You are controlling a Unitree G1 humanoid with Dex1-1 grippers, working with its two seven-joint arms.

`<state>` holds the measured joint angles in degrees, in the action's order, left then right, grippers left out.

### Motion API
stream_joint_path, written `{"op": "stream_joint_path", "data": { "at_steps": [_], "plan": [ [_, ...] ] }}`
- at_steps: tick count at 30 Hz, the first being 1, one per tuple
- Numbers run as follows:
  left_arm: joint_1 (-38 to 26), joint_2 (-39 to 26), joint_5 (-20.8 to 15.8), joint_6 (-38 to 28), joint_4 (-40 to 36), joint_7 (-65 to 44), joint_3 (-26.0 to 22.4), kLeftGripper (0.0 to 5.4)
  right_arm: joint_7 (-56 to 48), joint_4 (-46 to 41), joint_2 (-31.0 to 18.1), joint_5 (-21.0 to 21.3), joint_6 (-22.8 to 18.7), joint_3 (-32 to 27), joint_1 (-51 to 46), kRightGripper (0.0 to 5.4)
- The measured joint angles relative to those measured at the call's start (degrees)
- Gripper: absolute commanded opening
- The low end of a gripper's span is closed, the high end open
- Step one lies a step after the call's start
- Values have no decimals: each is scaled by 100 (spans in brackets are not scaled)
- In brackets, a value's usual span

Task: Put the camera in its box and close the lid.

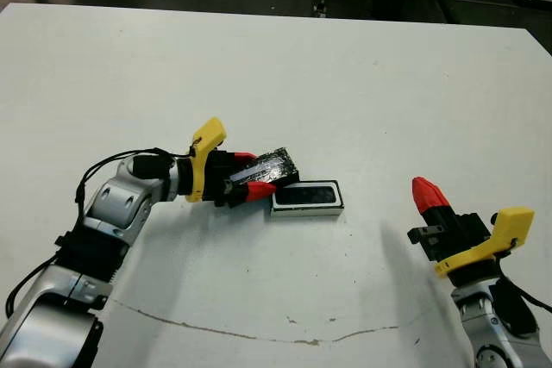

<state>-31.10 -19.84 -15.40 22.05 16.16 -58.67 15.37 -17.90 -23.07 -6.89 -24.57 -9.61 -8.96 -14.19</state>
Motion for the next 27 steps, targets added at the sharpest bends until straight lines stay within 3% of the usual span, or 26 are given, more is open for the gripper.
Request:
{"op": "stream_joint_path", "data": {
  "at_steps": [10,27],
  "plan": [
    [-60,116,-2,-29,178,-112,34,316,-9,3,0,-37,0,0,-14,0],
    [39,97,-144,675,-488,-437,194,316,-3,3,13,5,0,18,-30,0]
  ]
}}
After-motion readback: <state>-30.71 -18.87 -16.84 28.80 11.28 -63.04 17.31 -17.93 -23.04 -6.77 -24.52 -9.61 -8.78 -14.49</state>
